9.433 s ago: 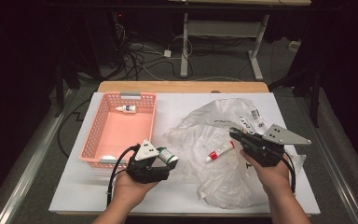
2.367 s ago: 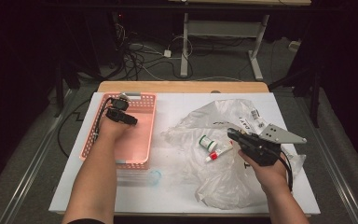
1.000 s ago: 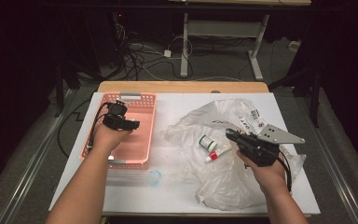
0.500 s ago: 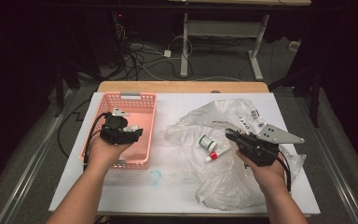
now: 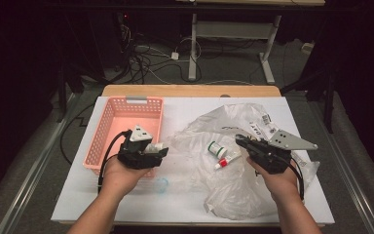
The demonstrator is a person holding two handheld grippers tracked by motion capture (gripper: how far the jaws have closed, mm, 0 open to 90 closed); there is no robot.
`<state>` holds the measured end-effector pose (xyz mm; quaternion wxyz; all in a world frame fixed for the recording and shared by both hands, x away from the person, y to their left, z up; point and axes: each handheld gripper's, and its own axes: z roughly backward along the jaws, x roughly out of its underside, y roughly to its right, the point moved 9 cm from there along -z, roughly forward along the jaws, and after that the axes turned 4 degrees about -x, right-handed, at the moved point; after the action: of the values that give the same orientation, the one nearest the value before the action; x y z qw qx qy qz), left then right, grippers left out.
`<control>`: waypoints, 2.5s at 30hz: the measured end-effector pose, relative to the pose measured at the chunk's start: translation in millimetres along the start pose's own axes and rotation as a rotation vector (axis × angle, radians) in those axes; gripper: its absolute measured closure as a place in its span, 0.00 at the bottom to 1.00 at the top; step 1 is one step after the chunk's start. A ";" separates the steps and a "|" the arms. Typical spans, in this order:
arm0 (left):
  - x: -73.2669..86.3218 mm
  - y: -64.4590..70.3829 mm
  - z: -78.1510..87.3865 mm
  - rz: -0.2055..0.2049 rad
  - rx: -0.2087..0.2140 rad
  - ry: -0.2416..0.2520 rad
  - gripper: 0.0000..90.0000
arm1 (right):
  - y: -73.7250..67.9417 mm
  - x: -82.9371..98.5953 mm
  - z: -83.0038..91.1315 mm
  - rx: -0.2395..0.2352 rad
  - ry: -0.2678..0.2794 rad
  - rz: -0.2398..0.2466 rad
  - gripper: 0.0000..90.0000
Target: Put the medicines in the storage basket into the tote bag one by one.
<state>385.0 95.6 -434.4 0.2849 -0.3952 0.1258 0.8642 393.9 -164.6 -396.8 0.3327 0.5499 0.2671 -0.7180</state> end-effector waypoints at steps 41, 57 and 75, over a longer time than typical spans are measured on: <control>-44.6 155.6 -146.4 -0.186 0.257 0.078 0.37 | -0.3 -3.4 4.4 0.001 0.008 0.003 1.00; -40.4 165.9 -154.6 -0.172 0.331 0.058 0.28 | 0.2 -1.5 3.2 -0.001 0.006 0.001 1.00; 25.2 103.0 -82.4 -0.126 0.243 0.068 0.28 | 1.4 1.4 1.5 0.008 -0.007 0.000 1.00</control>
<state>361.2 -13.9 -508.3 0.3801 -0.3941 0.2140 0.8090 393.9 -166.9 -397.9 0.3315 0.5487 0.2632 -0.7209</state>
